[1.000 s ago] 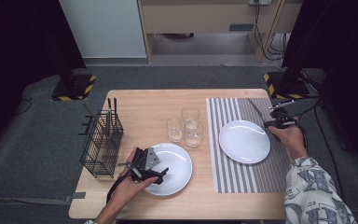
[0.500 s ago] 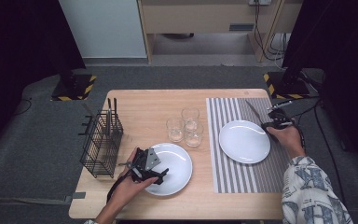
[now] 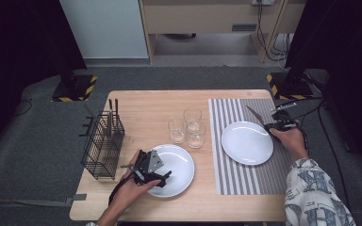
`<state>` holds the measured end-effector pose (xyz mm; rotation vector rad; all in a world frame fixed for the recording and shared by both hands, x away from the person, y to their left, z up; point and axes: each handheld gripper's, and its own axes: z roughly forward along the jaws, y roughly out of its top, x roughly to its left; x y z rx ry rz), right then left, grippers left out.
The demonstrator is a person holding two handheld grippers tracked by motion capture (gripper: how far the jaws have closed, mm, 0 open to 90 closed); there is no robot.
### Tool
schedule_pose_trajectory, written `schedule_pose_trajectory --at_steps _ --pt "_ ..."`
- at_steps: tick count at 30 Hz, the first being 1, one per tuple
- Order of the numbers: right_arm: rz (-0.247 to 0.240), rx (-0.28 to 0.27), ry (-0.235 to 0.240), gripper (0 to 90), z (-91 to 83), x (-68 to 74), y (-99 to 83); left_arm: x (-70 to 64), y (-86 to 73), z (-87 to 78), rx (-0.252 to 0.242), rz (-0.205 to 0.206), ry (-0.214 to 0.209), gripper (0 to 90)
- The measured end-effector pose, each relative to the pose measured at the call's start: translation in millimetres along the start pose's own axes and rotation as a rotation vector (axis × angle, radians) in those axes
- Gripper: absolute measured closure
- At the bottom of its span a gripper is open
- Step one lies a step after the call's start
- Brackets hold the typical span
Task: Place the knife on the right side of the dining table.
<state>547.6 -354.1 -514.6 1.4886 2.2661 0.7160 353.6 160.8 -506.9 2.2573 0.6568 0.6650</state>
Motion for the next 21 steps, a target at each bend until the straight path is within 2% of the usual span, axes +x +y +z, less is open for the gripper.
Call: schedule_pose_trajectory --at_steps 5,9,14,16,21 --pt "0.011 -0.004 0.000 79.4 0.1 -0.4 -0.1 -0.5 0.0 0.9 0.002 0.002 -0.002 4.7" --pt "0.018 -0.008 0.002 78.3 0.0 -1.0 -0.7 0.0 -0.6 1.3 -0.006 -0.020 -0.018 4.7" --pt "0.027 -0.026 -0.013 77.6 0.1 -0.7 -3.2 -0.2 -0.8 1.2 -0.002 -0.010 -0.012 4.8" --pt "0.049 -0.041 -0.013 77.5 0.3 -1.3 -4.7 -0.2 -0.8 1.0 -0.002 -0.009 -0.013 4.8" --pt "0.053 -0.053 -0.025 73.8 1.1 -1.4 -4.3 -1.3 -0.3 1.3 -0.001 -0.002 -0.014 4.8"
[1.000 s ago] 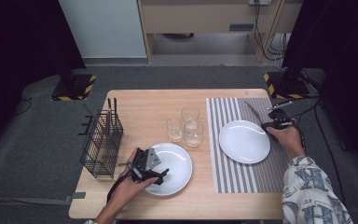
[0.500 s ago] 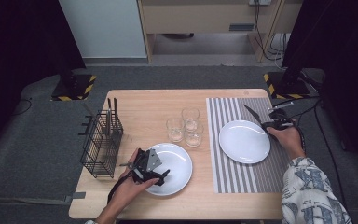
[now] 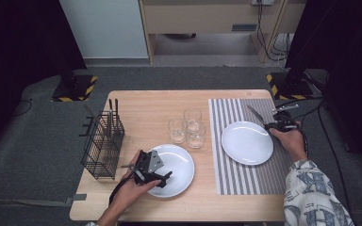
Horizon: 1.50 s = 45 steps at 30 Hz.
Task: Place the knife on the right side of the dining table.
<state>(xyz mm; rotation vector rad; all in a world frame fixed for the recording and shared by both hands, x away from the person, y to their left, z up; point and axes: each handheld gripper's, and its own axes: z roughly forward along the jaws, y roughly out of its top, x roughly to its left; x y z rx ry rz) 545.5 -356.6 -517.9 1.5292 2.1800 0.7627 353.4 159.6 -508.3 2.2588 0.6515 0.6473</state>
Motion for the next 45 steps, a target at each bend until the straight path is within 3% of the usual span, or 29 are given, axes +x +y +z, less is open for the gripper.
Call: schedule_pose_trajectory --at_steps 12,21,27,30,33,38,45 --pt "0.025 -0.039 -0.011 71.9 9.6 3.5 6.4 -0.5 -0.4 1.5 0.002 -0.003 -0.007 4.8" --pt "-0.014 -0.036 -0.038 79.5 13.9 8.9 13.1 -1.7 -1.4 2.4 0.012 0.002 -0.015 4.9" --pt "-0.012 -0.052 0.000 79.4 14.5 11.9 13.7 -2.1 -2.9 0.9 0.017 0.003 -0.018 4.9" --pt "0.013 -0.076 0.010 72.5 14.1 12.9 15.3 -2.6 -2.9 1.2 0.011 -0.003 -0.018 4.9" --pt "0.045 -0.116 0.009 71.9 8.8 12.1 18.1 -2.9 -2.6 0.8 0.011 0.002 -0.018 4.9" --pt "0.025 -0.125 0.000 72.4 -2.6 12.3 16.7 -3.6 -2.3 1.3 0.010 0.004 -0.020 4.9" --pt "0.057 -0.134 -0.008 73.5 -26.2 10.5 -7.7 -5.1 -1.7 -2.5 -0.004 0.003 -0.023 4.9"
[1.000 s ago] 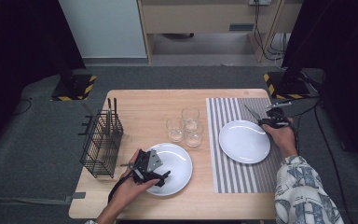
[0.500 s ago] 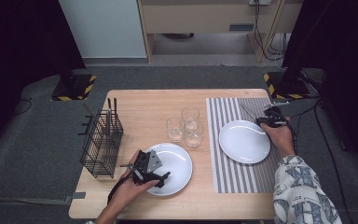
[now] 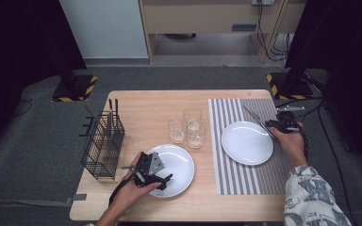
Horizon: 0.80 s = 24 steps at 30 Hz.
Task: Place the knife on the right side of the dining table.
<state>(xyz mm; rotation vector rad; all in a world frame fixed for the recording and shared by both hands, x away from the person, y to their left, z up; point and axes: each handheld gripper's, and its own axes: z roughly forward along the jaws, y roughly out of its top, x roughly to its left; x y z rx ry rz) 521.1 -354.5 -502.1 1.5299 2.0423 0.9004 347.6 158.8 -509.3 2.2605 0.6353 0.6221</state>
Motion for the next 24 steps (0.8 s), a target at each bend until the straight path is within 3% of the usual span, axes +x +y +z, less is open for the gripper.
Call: schedule_pose_trajectory --at_steps 2,13,24 --pt "0.015 0.000 -0.013 73.0 -9.6 -3.4 -11.3 -0.2 -0.9 -1.3 0.003 0.004 0.003 4.8" --pt "0.068 0.001 -0.042 73.2 -33.2 -9.0 -38.0 1.5 -7.1 1.5 0.009 0.001 -0.007 4.8" --pt "0.084 0.035 -0.052 72.3 -34.6 -11.1 -57.7 4.6 -9.0 -0.2 0.005 -0.007 0.001 4.9"
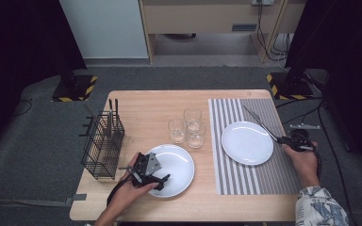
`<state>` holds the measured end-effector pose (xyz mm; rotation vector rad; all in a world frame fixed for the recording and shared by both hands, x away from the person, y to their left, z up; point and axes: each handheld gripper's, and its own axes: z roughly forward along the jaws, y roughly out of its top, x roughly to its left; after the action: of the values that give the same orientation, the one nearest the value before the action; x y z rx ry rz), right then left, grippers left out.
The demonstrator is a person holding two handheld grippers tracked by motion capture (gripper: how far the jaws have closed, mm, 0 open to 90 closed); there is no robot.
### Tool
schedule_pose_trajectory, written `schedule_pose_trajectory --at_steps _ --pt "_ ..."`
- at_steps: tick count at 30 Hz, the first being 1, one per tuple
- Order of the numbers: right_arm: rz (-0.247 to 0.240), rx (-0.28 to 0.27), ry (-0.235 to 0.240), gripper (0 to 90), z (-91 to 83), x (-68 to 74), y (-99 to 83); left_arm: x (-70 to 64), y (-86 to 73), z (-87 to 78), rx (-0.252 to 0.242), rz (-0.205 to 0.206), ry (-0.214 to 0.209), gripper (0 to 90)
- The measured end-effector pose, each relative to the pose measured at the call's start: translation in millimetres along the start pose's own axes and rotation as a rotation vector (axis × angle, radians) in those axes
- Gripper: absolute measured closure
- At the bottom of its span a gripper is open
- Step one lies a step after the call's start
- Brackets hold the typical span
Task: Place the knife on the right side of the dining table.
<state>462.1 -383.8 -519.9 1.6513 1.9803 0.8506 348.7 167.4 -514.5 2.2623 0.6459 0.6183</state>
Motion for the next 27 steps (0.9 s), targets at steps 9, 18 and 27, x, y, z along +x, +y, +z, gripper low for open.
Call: schedule_pose_trajectory --at_steps 9,18,27 --pt "0.001 0.003 0.000 70.7 2.2 -0.5 -2.2 -1.2 0.2 0.1 0.003 0.007 -0.001 4.9" --pt "-0.019 0.010 -0.009 70.9 4.2 2.4 -2.2 -2.3 0.6 -0.1 0.003 0.012 -0.007 5.0" --pt "-0.012 0.024 -0.003 68.3 4.9 1.7 0.4 -3.2 0.6 0.7 0.008 0.018 -0.011 5.0"
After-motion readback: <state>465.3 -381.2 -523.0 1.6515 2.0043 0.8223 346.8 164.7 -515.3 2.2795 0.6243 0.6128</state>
